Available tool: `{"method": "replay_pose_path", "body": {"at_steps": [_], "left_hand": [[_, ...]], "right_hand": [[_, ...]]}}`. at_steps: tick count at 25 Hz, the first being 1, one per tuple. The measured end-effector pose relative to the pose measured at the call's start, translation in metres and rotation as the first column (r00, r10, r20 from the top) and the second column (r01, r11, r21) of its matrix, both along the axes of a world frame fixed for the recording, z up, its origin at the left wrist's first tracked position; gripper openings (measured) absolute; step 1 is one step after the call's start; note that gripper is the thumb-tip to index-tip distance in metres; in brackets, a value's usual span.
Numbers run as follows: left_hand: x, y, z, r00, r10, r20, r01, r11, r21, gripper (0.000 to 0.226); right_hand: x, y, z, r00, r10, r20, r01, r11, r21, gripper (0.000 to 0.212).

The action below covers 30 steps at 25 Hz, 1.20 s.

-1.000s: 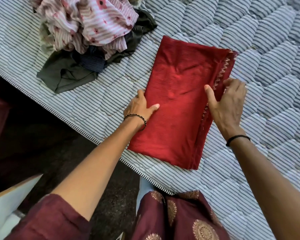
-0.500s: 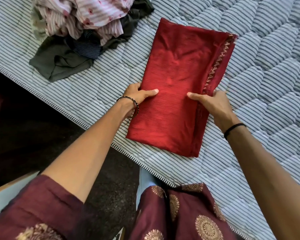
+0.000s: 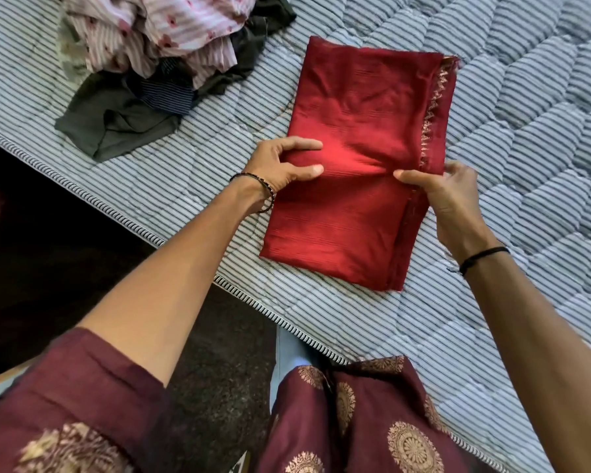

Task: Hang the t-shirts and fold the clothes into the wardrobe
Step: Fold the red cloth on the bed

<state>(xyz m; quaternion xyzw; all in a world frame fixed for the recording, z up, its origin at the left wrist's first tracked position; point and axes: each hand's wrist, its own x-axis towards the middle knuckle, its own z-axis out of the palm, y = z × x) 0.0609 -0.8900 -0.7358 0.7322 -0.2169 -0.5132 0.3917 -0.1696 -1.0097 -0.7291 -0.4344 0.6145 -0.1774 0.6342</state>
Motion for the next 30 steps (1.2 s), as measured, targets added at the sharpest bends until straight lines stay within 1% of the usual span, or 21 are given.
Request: {"method": "replay_pose_path", "body": {"at_steps": [3,5,7,10,11,13,14,16,18,20,21,22,23,24,25,26,27,29,30], "left_hand": [[0.001,-0.002,0.007,0.996,0.013,0.09,-0.014,1.0,0.008,0.054],[0.001,-0.006,0.009,0.985,0.026,0.17,-0.025,1.0,-0.004,0.054],[0.0,-0.011,0.013,0.968,0.041,0.247,-0.039,0.999,-0.014,0.051],[-0.002,-0.017,0.027,0.922,0.02,0.387,-0.01,1.0,-0.028,0.048],[-0.003,-0.019,0.034,0.89,-0.009,0.456,0.024,0.999,-0.026,0.049],[-0.006,-0.022,0.044,0.793,-0.107,0.6,0.127,0.992,0.008,0.054],[-0.007,-0.024,0.052,0.738,-0.157,0.657,0.181,0.983,0.031,0.055],[-0.009,-0.027,0.061,0.65,-0.223,0.727,0.253,0.965,0.07,0.054],[-0.008,-0.03,0.073,0.601,-0.201,0.774,0.261,0.964,0.048,0.048],[-0.006,-0.032,0.081,0.599,-0.113,0.793,0.223,0.974,-0.029,0.043],[-0.008,-0.032,0.087,0.624,-0.059,0.78,0.191,0.978,-0.079,0.043],[-0.009,-0.032,0.092,0.679,-0.008,0.734,0.145,0.982,-0.124,0.047],[-0.011,-0.03,0.097,0.764,0.039,0.645,0.084,0.984,-0.158,0.051],[-0.013,-0.028,0.102,0.856,0.087,0.51,0.01,0.983,-0.185,0.054],[-0.014,-0.025,0.106,0.923,0.131,0.363,-0.059,0.977,-0.203,0.054],[-0.015,-0.022,0.108,0.956,0.172,0.239,-0.119,0.968,-0.22,0.051],[-0.014,-0.019,0.109,0.964,0.213,0.16,-0.174,0.957,-0.231,0.047],[-0.012,-0.012,0.109,0.959,0.281,0.04,-0.263,0.932,-0.248,0.045],[-0.011,-0.009,0.108,0.949,0.314,-0.013,-0.307,0.917,-0.254,0.047]], "right_hand": [[-0.003,-0.002,0.01,0.994,-0.099,0.047,0.101,0.994,-0.037,0.071],[-0.006,-0.005,0.013,0.993,-0.046,0.11,0.054,0.996,-0.076,0.082],[-0.01,-0.009,0.017,0.979,0.044,0.197,-0.024,0.994,-0.104,0.083],[-0.016,-0.018,0.027,0.96,0.146,0.24,-0.11,0.981,-0.16,0.069],[-0.019,-0.021,0.031,0.958,0.177,0.226,-0.137,0.974,-0.183,0.062],[-0.023,-0.023,0.038,0.955,0.233,0.182,-0.192,0.957,-0.218,0.054],[-0.025,-0.025,0.044,0.957,0.244,0.158,-0.205,0.952,-0.23,0.054],[-0.026,-0.027,0.052,0.958,0.274,0.088,-0.244,0.935,-0.259,0.061],[-0.025,-0.032,0.061,0.935,0.351,-0.043,-0.346,0.882,-0.319,0.07],[-0.021,-0.035,0.065,0.878,0.412,-0.243,-0.476,0.796,-0.373,0.074],[-0.02,-0.036,0.067,0.847,0.418,-0.329,-0.525,0.754,-0.395,0.072],[-0.018,-0.036,0.068,0.826,0.406,-0.392,-0.553,0.721,-0.417,0.068],[-0.018,-0.036,0.068,0.819,0.387,-0.423,-0.559,0.701,-0.442,0.062],[-0.017,-0.036,0.069,0.824,0.369,-0.431,-0.552,0.693,-0.464,0.056],[-0.017,-0.036,0.069,0.837,0.359,-0.414,-0.535,0.697,-0.477,0.051],[-0.018,-0.035,0.07,0.856,0.359,-0.373,-0.509,0.716,-0.478,0.048],[-0.019,-0.036,0.07,0.878,0.363,-0.311,-0.475,0.745,-0.469,0.046],[-0.021,-0.035,0.073,0.907,0.368,-0.204,-0.421,0.789,-0.448,0.044],[-0.02,-0.035,0.075,0.907,0.379,-0.186,-0.421,0.788,-0.45,0.044]]}}
